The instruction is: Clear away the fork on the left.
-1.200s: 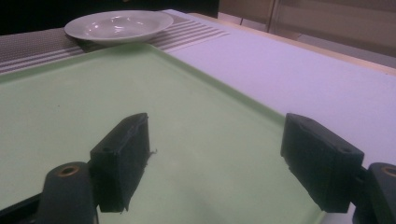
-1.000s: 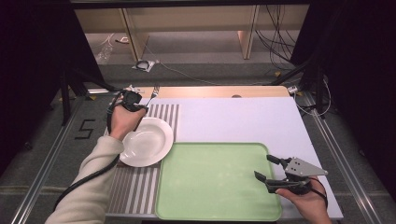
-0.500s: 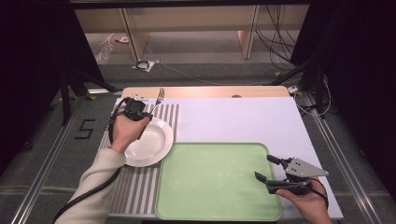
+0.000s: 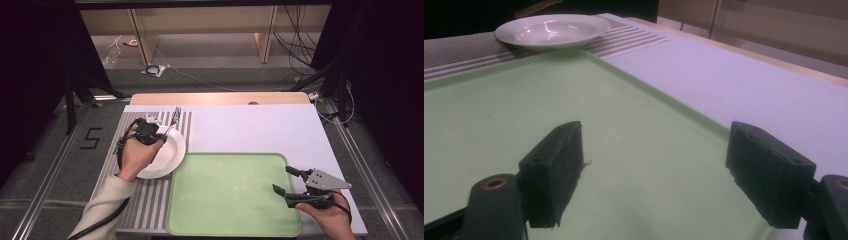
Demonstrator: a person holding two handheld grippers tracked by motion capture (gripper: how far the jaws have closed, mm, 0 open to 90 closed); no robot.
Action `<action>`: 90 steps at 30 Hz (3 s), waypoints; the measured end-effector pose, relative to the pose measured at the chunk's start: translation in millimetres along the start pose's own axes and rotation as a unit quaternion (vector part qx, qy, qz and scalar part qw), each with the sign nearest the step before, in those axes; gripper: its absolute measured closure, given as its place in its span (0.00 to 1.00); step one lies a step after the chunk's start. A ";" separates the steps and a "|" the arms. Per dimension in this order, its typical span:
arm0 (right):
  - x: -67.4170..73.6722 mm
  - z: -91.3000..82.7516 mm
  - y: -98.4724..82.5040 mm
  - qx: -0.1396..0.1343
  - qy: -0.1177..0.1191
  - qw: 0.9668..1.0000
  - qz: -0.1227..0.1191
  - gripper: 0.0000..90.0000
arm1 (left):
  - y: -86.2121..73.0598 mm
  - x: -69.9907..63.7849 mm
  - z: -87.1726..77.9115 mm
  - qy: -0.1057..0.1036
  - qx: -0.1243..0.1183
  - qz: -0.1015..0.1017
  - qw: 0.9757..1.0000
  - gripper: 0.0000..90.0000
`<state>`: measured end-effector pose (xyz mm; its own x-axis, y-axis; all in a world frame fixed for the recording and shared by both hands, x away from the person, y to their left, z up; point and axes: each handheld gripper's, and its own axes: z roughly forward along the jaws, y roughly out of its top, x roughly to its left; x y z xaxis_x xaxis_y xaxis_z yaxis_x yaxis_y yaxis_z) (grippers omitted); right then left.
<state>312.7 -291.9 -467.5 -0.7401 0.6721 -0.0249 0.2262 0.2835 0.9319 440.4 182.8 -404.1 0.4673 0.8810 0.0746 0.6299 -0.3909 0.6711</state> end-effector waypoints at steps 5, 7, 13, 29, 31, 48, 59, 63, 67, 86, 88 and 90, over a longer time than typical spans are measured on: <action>0.0 0.6 -0.2 0.001 0.000 1.000 -0.001 0.27 | -4.7 -5.2 -4.1 -0.006 -0.001 -0.002 1.000 0.86; 0.0 0.7 -0.2 -0.001 0.000 1.000 -0.002 0.27 | -5.5 -6.8 -6.8 -0.006 -0.002 0.000 1.000 0.86; 0.0 0.3 -0.2 0.001 0.001 1.000 -0.002 0.27 | -11.0 -14.8 -17.1 -0.012 -0.009 0.000 1.000 0.86; 0.2 1.1 -0.5 -0.001 0.002 1.000 0.001 0.27 | -42.9 -47.4 -29.7 -0.049 0.014 0.014 0.999 0.86; 0.4 0.6 -0.3 0.002 0.002 1.000 0.000 0.27 | -45.7 -51.6 -31.4 -0.052 0.016 0.016 0.998 0.86; 0.0 0.8 -0.4 -0.001 -0.001 1.000 0.002 0.27 | -66.6 -86.9 -30.9 -0.077 0.059 0.036 0.995 0.86; 0.2 0.8 -0.3 0.004 -0.001 1.000 -0.001 0.27 | -66.5 -96.8 -21.7 -0.084 0.073 0.048 0.993 0.86; 0.2 0.9 -0.4 0.003 0.000 1.000 0.000 0.27 | -68.4 -101.0 -17.9 -0.085 0.079 0.051 0.992 0.86; 0.1 0.9 -0.4 0.003 0.000 1.000 0.000 0.27 | -68.8 -104.0 -13.7 -0.087 0.084 0.053 0.991 0.86; 0.7 1.3 -0.8 0.004 0.005 1.000 0.000 0.27 | -75.6 -105.5 -3.2 -0.104 0.083 0.039 0.990 0.84; 0.7 1.1 -0.7 0.006 0.005 1.000 -0.002 0.27 | -75.8 -102.1 -8.7 -0.115 0.065 0.029 0.991 0.78; 0.7 1.4 -0.8 0.007 0.005 1.000 -0.001 0.27 | -75.1 -97.6 -14.5 -0.115 0.051 0.018 0.992 0.76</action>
<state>312.8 -290.8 -468.8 -0.7473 0.6641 -0.0237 0.2327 0.2949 0.9268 338.5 130.0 -451.0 0.6126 0.7862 -0.0812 0.6645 -0.4567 0.5914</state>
